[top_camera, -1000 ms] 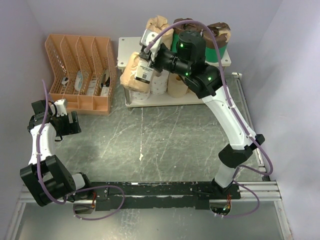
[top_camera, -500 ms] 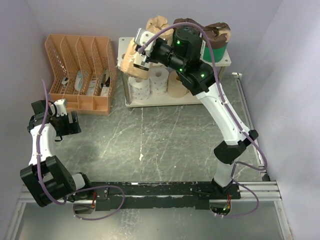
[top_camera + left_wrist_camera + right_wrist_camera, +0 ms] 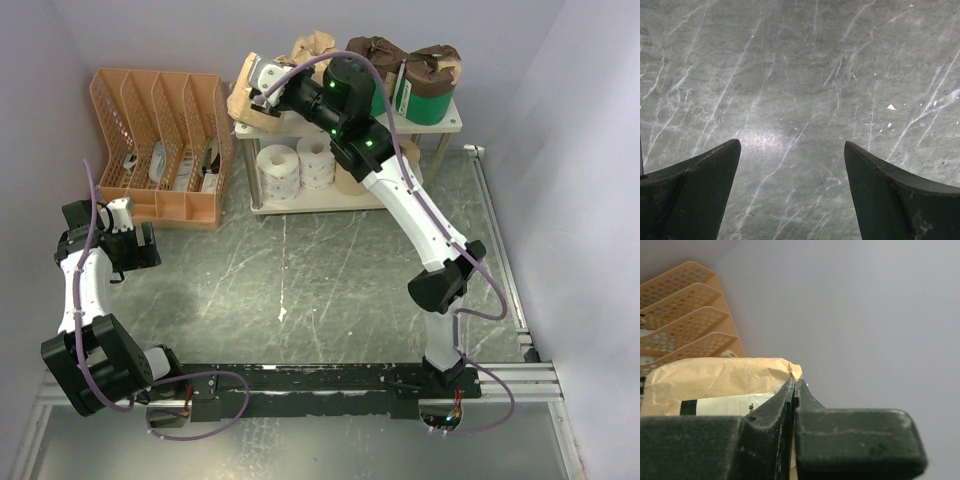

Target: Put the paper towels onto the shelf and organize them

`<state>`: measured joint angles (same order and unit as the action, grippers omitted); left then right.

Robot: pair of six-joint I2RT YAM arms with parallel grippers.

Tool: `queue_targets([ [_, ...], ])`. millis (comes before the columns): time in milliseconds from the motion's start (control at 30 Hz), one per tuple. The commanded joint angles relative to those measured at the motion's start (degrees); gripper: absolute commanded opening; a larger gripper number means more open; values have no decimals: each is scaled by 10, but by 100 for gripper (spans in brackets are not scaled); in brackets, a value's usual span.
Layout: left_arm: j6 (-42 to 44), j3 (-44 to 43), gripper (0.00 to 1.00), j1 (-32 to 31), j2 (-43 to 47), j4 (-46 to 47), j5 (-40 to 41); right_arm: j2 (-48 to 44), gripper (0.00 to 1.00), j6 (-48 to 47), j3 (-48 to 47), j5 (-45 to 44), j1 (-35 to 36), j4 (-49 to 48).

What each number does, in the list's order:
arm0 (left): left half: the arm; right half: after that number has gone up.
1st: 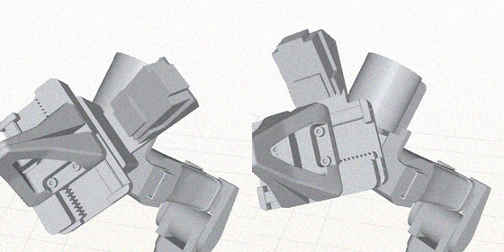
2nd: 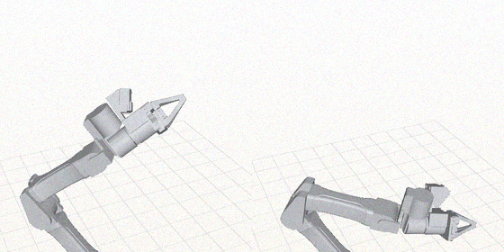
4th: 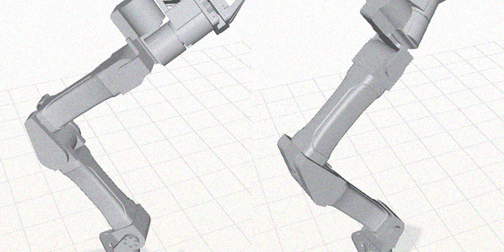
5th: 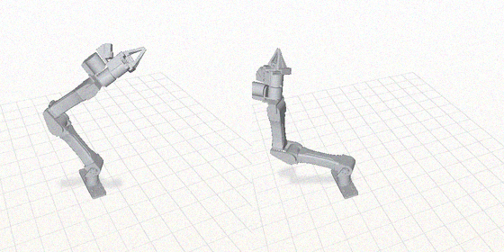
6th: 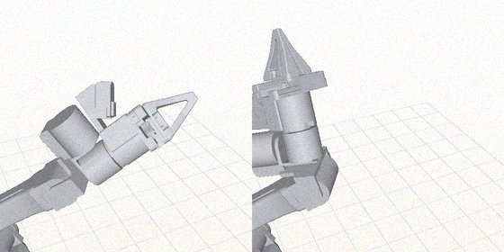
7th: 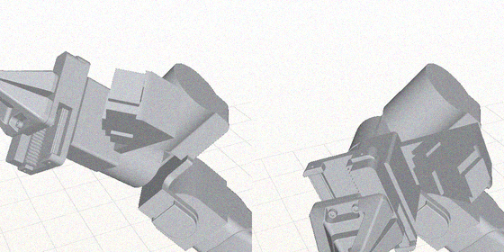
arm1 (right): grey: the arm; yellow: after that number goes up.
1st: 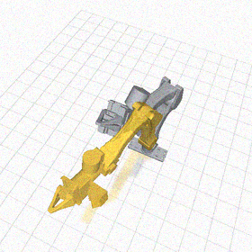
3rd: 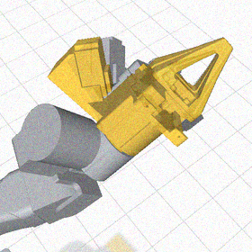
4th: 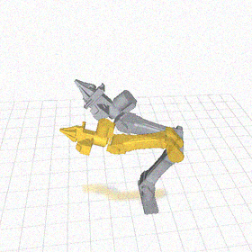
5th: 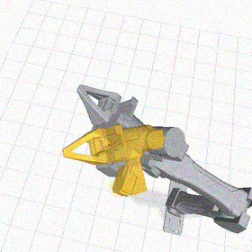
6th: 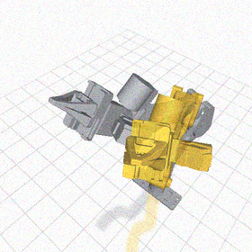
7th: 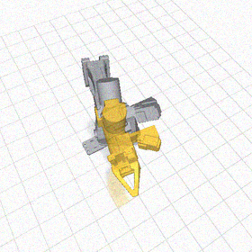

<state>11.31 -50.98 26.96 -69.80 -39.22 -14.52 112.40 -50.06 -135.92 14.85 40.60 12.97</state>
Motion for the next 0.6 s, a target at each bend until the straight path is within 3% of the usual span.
queue_targets([
  [0, -6, -22, 96, 5, 11, 2, 9, 27, 0, -35, -34, -6, -12, -112],
  [567, -6, -23, 96, 5, 12, 3, 13, 87, 0, -245, 55, 43, -50, -295],
])
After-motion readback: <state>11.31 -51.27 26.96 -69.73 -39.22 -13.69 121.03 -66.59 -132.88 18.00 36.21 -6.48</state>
